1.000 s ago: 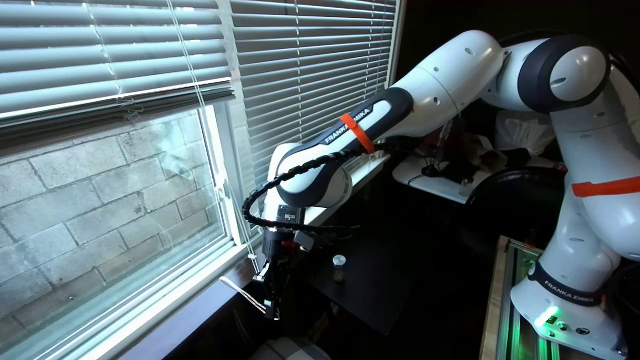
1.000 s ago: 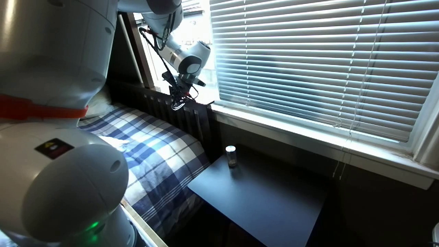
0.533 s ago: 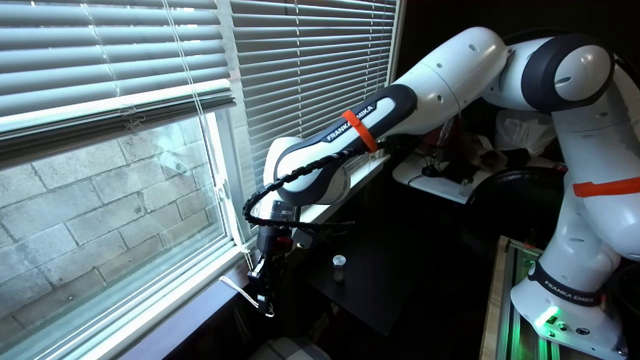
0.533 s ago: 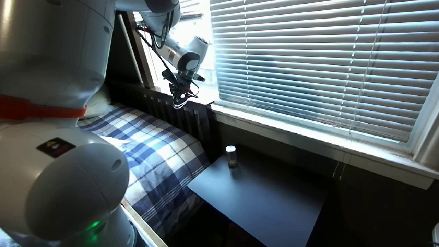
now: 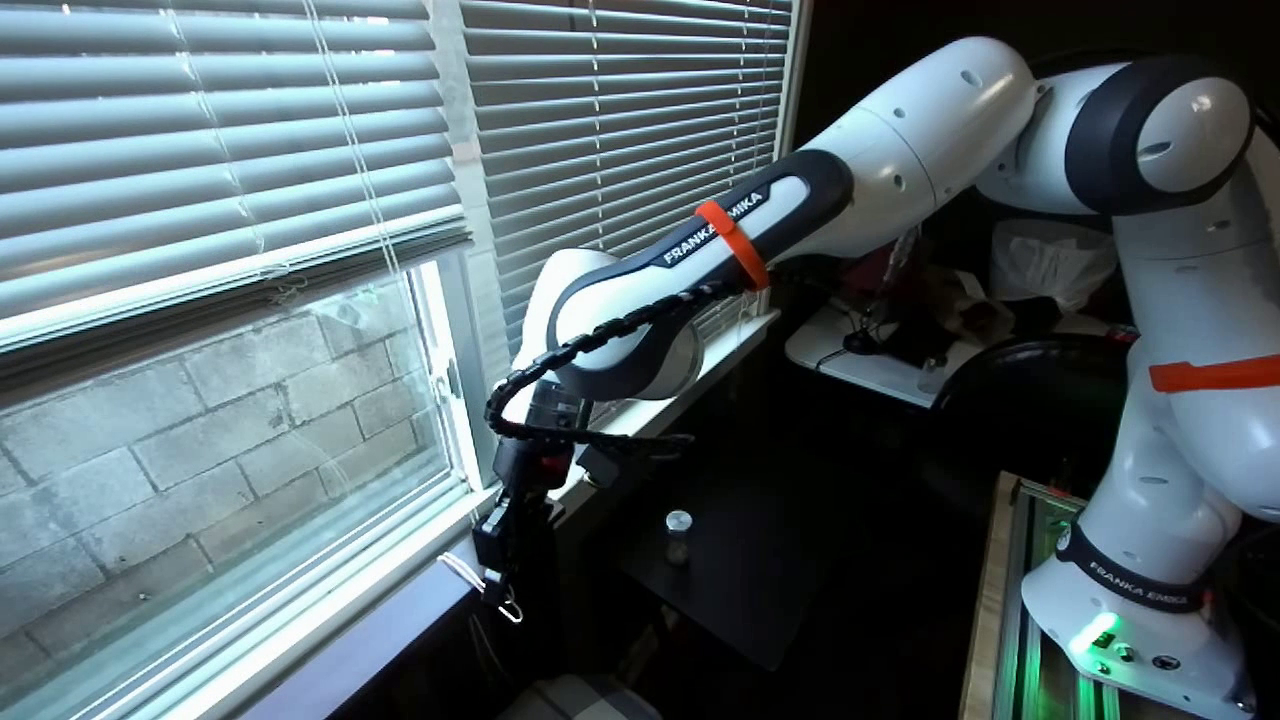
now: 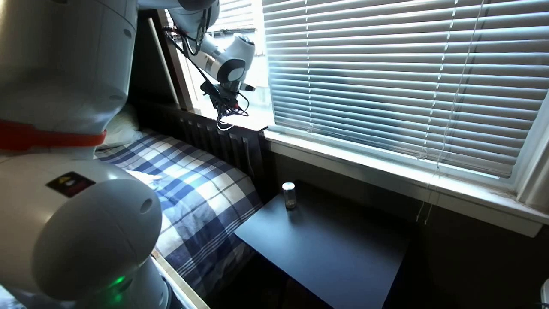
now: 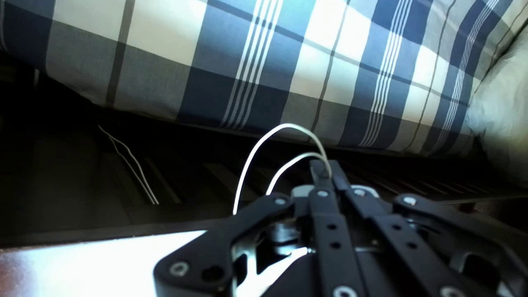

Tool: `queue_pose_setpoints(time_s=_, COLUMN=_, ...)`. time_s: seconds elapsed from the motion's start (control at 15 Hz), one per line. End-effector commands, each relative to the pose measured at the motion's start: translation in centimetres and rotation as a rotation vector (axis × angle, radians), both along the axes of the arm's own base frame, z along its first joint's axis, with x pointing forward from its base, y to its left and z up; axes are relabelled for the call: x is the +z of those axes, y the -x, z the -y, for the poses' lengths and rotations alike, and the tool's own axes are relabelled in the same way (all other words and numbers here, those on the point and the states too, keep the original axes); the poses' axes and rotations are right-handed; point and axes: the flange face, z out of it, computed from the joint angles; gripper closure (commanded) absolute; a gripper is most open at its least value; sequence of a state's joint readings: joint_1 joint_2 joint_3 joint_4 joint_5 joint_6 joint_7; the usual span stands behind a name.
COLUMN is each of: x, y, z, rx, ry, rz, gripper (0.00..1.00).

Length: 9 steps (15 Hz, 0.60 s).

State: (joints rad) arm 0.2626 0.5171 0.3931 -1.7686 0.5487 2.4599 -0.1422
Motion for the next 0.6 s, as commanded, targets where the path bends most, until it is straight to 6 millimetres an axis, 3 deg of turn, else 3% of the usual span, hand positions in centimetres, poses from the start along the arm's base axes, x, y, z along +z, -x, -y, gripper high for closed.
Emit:
queue_pose_setpoints(time_s=0.0, x=0.3, y=0.7, z=0.5, rx=0.001, ry=0.014, rz=0.03, gripper=1.0)
queue_pose_setpoints(time_s=0.2, x=-0.3, y=0.9, z=1.6, rx=-0.035, ry=0.047, rz=0.013, gripper=1.0)
queue_pose_setpoints(time_s=0.53, x=-0.9, y=1.3, z=5.3, rx=-0.171, ry=0.084, rz=-0.02, gripper=1.0)
